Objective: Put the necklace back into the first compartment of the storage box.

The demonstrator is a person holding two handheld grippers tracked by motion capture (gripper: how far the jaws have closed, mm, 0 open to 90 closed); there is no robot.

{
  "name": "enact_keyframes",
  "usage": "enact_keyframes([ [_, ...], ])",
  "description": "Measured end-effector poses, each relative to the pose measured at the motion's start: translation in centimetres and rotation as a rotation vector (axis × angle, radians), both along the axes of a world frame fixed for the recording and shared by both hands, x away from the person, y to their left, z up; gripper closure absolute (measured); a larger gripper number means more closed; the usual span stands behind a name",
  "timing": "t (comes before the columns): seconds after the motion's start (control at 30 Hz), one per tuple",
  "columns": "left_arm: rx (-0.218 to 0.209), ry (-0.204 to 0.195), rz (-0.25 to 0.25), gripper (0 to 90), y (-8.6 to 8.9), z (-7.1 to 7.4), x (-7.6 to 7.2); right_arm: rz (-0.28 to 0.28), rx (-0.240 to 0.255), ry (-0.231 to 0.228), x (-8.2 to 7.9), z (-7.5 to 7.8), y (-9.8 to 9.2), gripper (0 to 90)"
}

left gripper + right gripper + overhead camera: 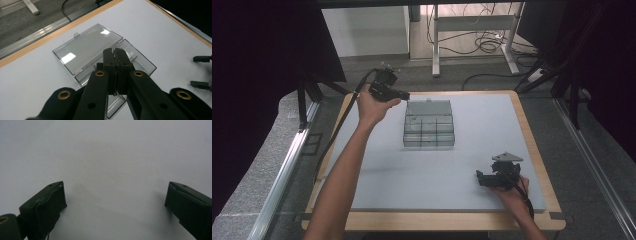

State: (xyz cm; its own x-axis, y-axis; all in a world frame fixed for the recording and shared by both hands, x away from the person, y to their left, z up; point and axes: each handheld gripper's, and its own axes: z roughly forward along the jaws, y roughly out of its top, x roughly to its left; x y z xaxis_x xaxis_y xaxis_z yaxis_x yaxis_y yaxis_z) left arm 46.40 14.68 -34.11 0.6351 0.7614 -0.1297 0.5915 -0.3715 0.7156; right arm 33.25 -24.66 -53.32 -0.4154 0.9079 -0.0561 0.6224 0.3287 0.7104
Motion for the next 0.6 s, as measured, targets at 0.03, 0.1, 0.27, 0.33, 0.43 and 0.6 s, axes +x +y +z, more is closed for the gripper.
enact_keyframes([
  [0.03,0.001,0.000,0.003,89.1,0.0,-0.1,0.1,0.000,0.000,0.000,0.0,0.0,0.0,2.6],
  [0.1,-0.003,0.001,0.006,89.1,0.0,-0.2,0.4,0.000,0.000,0.000,0.0,0.0,0.0,2.6],
  [0.27,-0.002,0.013,0.012,89.1,-0.2,-0.9,1.3,0.003,0.003,0.000,0.0,0.0,0.0,2.8],
  [0.33,0.007,0.019,0.013,89.1,-0.4,-1.2,1.7,0.005,0.002,0.000,0.0,0.0,-0.1,2.8],
  [0.43,0.003,0.022,0.015,89.1,-0.7,-1.7,2.0,0.003,0.002,0.000,0.0,0.0,-0.1,2.8],
  [0.6,0.019,0.027,0.014,89.1,-1.1,-2.5,2.4,0.004,0.001,-0.001,0.0,0.0,-0.1,2.8],
])
